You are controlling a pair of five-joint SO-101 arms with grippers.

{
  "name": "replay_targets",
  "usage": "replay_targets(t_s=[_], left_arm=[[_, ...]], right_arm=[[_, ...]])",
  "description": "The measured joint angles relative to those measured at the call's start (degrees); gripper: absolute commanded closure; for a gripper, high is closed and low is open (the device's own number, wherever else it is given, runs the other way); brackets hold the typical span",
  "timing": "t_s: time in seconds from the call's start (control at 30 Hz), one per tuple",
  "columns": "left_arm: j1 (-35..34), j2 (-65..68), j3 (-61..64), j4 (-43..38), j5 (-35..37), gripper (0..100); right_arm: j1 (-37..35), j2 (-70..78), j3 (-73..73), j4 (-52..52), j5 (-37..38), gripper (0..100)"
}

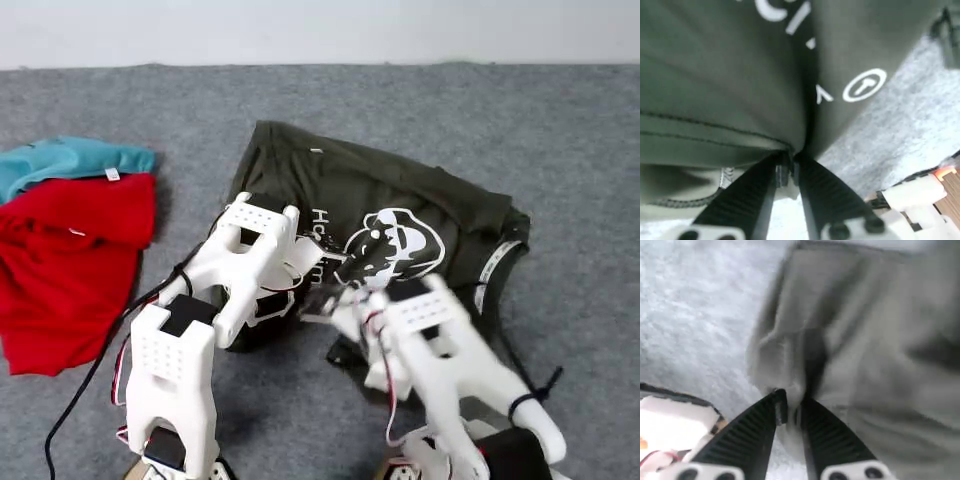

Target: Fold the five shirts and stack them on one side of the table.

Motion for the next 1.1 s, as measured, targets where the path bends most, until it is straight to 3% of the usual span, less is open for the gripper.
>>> replay_targets(t_s=[0.2,0.33,0.5,0.63,0.77,1.1], left_arm=[[0.0,0.0,0.0,0.0,0.0,99],[0.0,0.0,0.0,0.0,0.0,99],[0.0,0.0,0.0,0.0,0.0,99],[0.0,0.0,0.0,0.0,0.0,99],[0.0,0.0,0.0,0.0,0.0,99],[0.0,0.0,0.0,-0.09,0.0,99]], right_arm=[[15.03,0.0,-8.53,1.14,7.65,99.0],[20.22,0.0,-9.41,-5.63,8.18,99.0],[20.66,0.0,-9.41,-16.88,3.43,98.5],[20.66,0.0,-9.41,-23.3,-3.69,86.6],[21.01,0.0,-9.41,-24.7,-7.3,76.3],[20.92,0.0,-9.41,-21.63,-14.33,76.8]])
